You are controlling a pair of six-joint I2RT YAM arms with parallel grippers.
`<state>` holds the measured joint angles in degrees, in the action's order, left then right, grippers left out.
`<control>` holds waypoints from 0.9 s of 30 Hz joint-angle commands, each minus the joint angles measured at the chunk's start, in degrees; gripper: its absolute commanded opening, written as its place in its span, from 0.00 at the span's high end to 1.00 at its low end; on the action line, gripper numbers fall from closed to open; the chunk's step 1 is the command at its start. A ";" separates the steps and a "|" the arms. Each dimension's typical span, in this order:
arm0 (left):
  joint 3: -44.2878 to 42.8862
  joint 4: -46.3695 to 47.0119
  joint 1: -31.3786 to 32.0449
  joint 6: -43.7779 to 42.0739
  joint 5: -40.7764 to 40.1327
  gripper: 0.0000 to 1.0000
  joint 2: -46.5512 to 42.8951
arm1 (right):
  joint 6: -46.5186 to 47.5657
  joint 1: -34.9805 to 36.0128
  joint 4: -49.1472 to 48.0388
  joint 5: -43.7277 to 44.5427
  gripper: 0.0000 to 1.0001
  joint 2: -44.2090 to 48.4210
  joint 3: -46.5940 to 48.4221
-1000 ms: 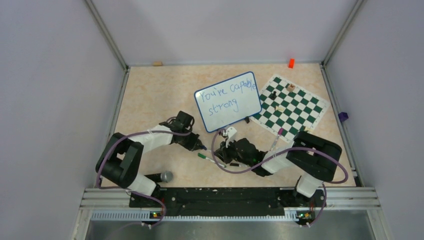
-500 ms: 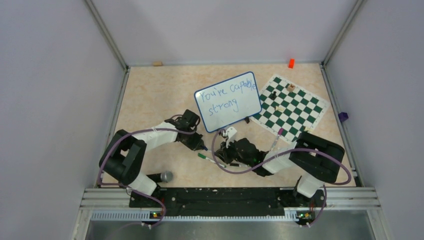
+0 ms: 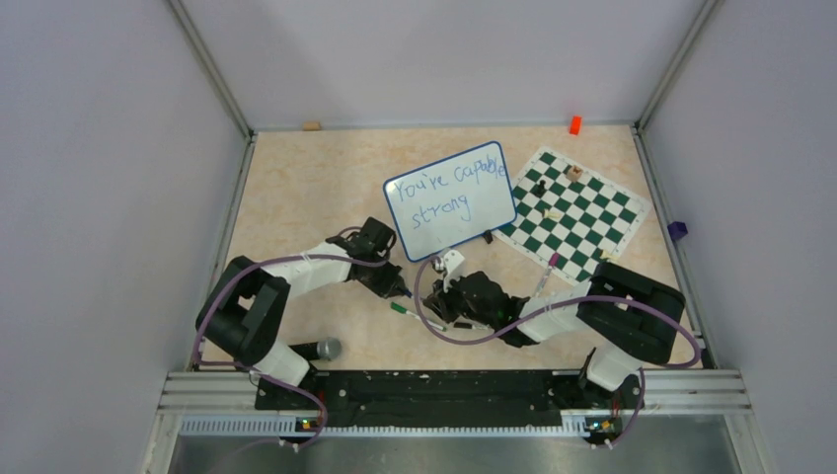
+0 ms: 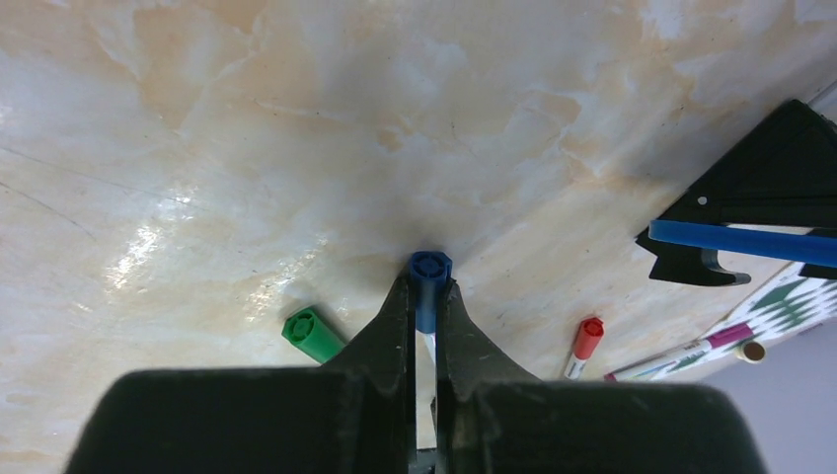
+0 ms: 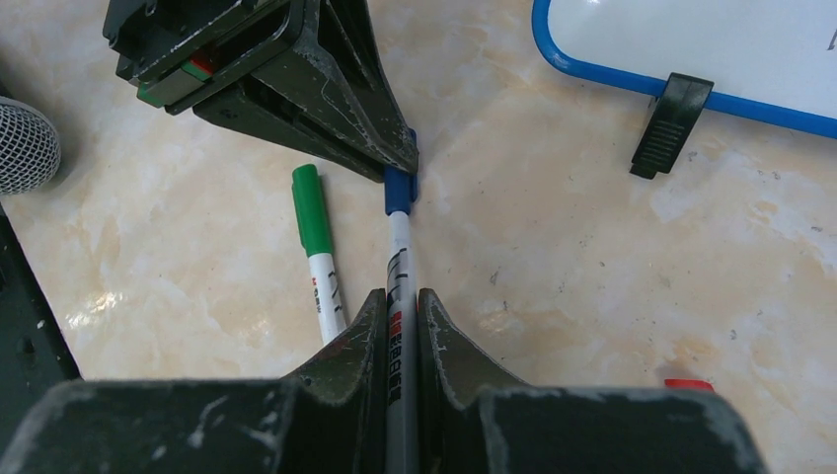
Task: Write a sentence on the whiteboard
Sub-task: Put down the whiteboard marker at the center of the board.
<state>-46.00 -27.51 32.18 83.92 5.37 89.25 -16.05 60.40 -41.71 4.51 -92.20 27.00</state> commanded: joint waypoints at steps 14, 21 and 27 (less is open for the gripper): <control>7.09 21.68 1.13 15.28 24.49 1.00 -9.72 | 4.13 0.17 -6.34 6.22 1.00 13.17 -1.00; 7.59 26.01 4.03 17.02 27.37 1.00 -10.70 | 2.01 -3.07 -4.41 0.94 1.00 14.59 -0.71; 5.56 29.65 9.57 18.36 26.54 1.00 -8.40 | -0.83 -6.49 3.70 -9.20 1.00 11.04 5.24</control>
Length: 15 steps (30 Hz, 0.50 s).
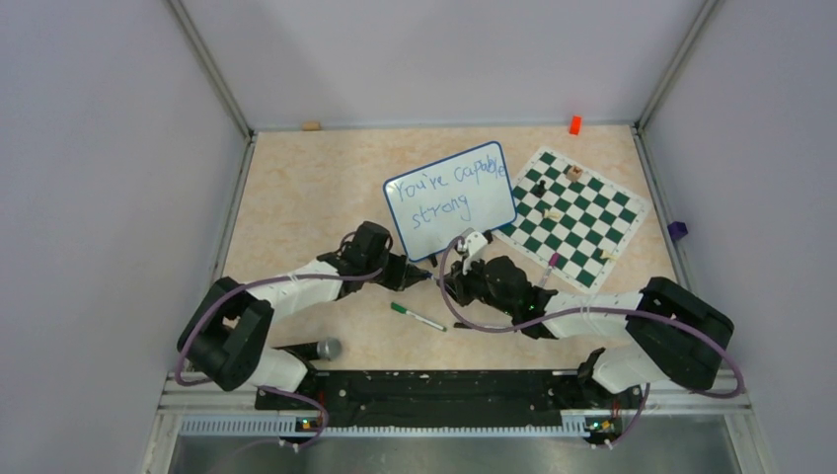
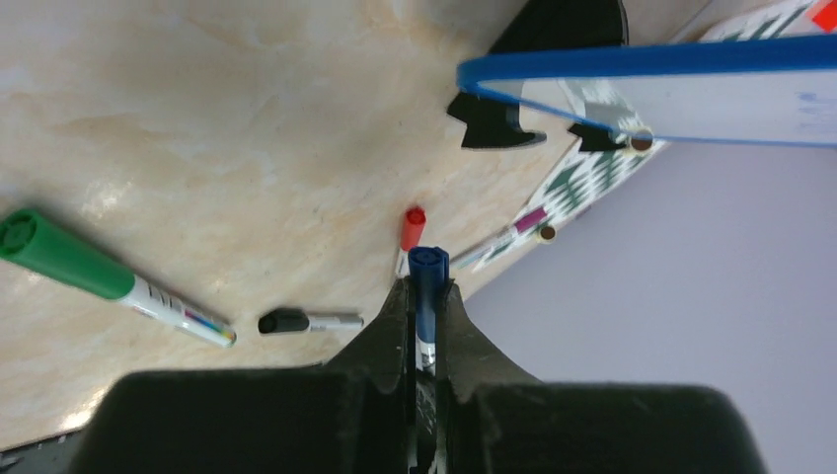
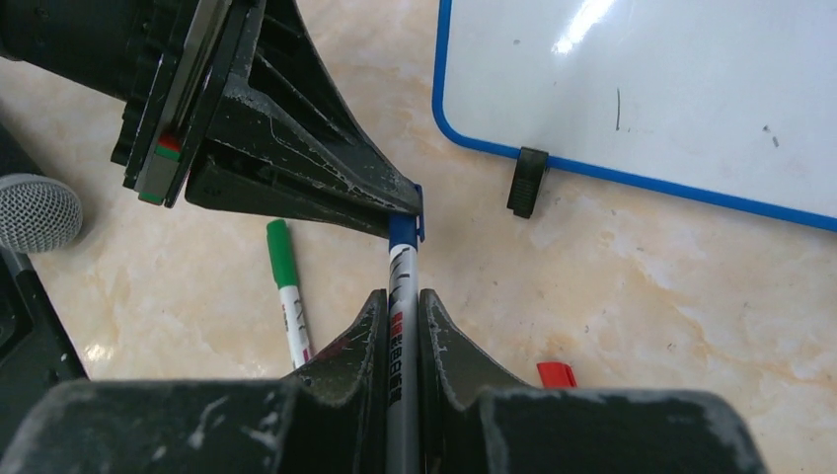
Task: Write a sentence on the whiteboard
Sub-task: Put down the whiteboard marker at the center of the board.
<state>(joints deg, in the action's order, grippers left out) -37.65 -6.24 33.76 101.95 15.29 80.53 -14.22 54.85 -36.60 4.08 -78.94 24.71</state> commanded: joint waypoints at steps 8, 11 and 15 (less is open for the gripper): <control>-0.87 8.36 8.25 -1.16 13.27 1.00 1.25 | -5.51 -1.28 -0.58 -8.13 1.00 -1.08 4.03; -2.53 -3.18 8.22 -7.05 4.76 1.00 0.24 | -8.80 -3.57 -1.22 -11.31 0.88 -0.69 2.47; -3.13 -7.50 8.08 -11.41 -4.47 0.85 -0.66 | -11.03 -5.10 1.39 -12.05 0.26 0.77 1.54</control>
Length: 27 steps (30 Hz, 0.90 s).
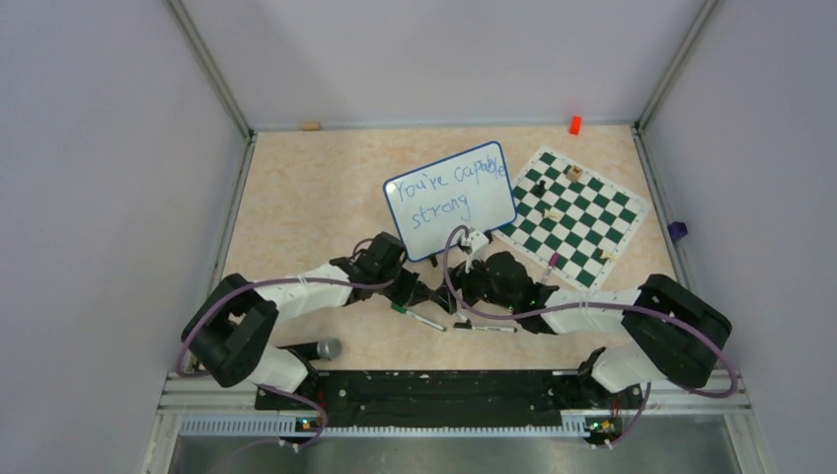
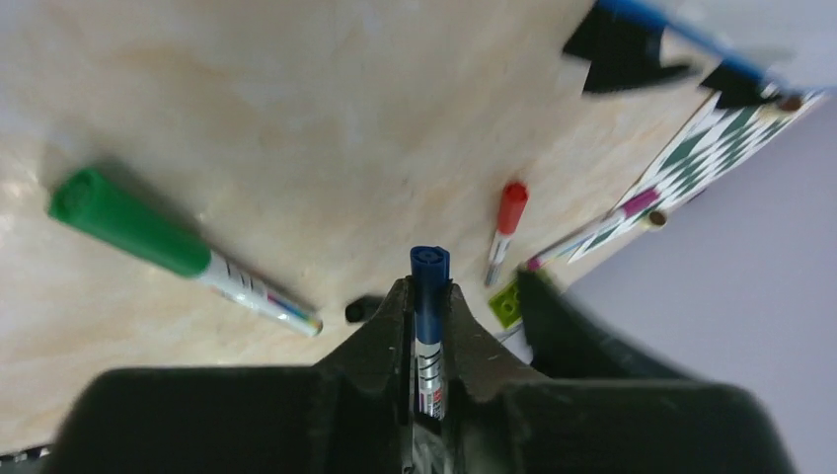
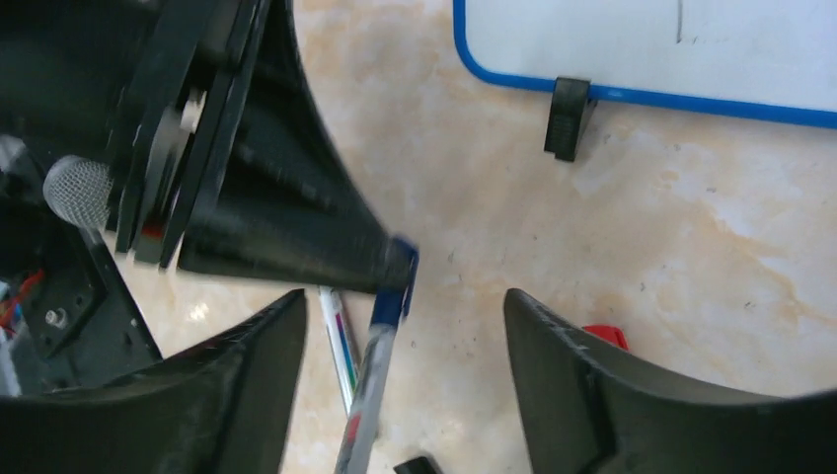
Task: Write a sentence on the whiteboard
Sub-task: Put down the whiteboard marker at the center of the board, then reset both arms
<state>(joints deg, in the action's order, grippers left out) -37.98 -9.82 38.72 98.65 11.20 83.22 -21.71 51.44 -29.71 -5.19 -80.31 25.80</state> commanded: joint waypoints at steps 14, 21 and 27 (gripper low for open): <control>-3.22 -10.75 1.12 -39.02 -24.27 0.17 -23.89 | -0.87 -17.53 28.82 7.88 0.15 26.46 5.12; 15.57 16.55 1.18 -79.60 -21.15 0.01 -43.34 | 11.19 -21.61 24.04 28.45 0.17 34.74 0.99; 25.24 30.07 1.14 -97.58 -34.57 0.01 -49.48 | 26.03 -22.49 11.61 30.51 0.15 41.11 -5.67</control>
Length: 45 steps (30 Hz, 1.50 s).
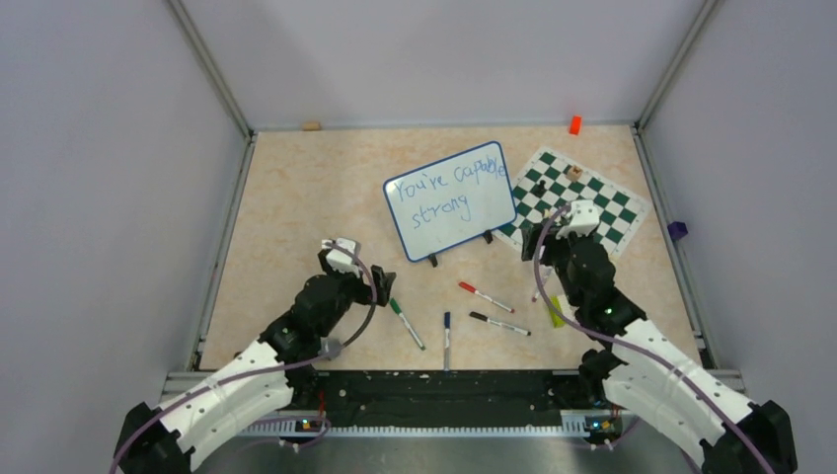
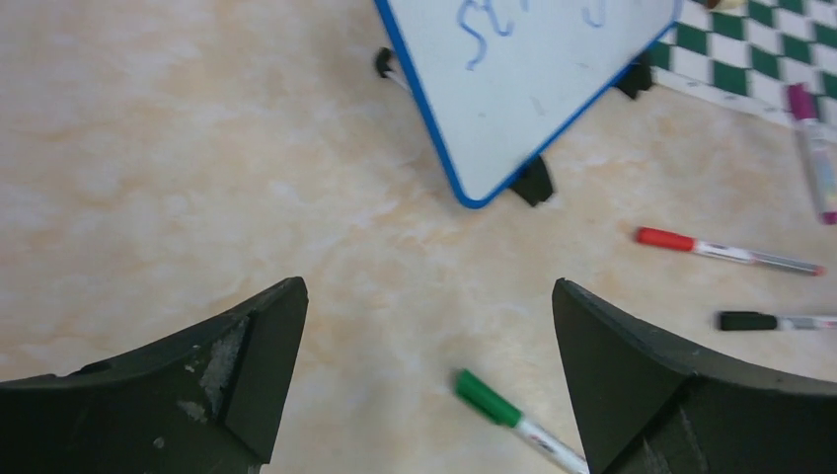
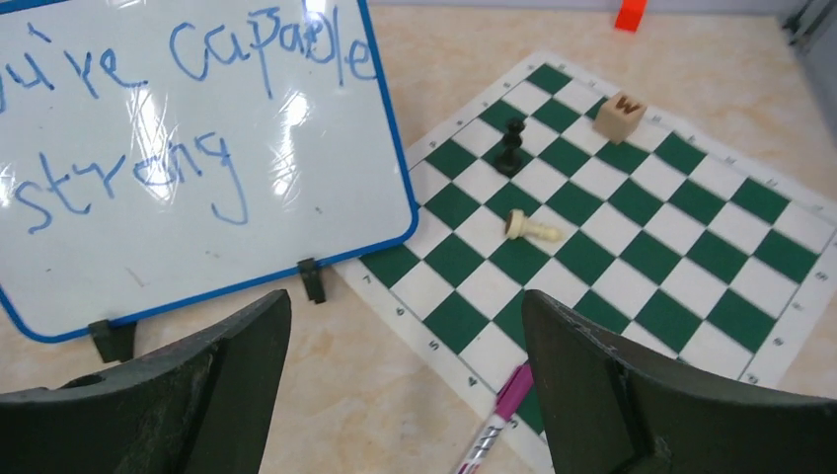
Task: Write a sentence on the whiteboard
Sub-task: Reset both arms
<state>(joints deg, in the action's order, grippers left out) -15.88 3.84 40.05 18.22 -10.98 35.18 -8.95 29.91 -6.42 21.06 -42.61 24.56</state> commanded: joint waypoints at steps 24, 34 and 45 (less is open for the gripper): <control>5.52 56.40 -30.26 -26.87 -9.50 0.01 36.45 | 7.95 -27.89 -65.91 -12.86 0.18 -40.86 -15.16; 0.53 46.78 -36.54 -22.51 -3.63 0.01 36.68 | 6.65 -27.87 -63.64 -9.52 0.01 -40.68 -14.22; 4.21 52.35 -45.37 -15.95 6.49 0.07 34.79 | 6.75 -27.88 -63.56 -9.52 0.01 -40.69 -14.19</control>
<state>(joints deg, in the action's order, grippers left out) -13.52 50.92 -3.38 -1.45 -9.21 72.01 -1.34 2.46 -68.93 11.14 -83.20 9.10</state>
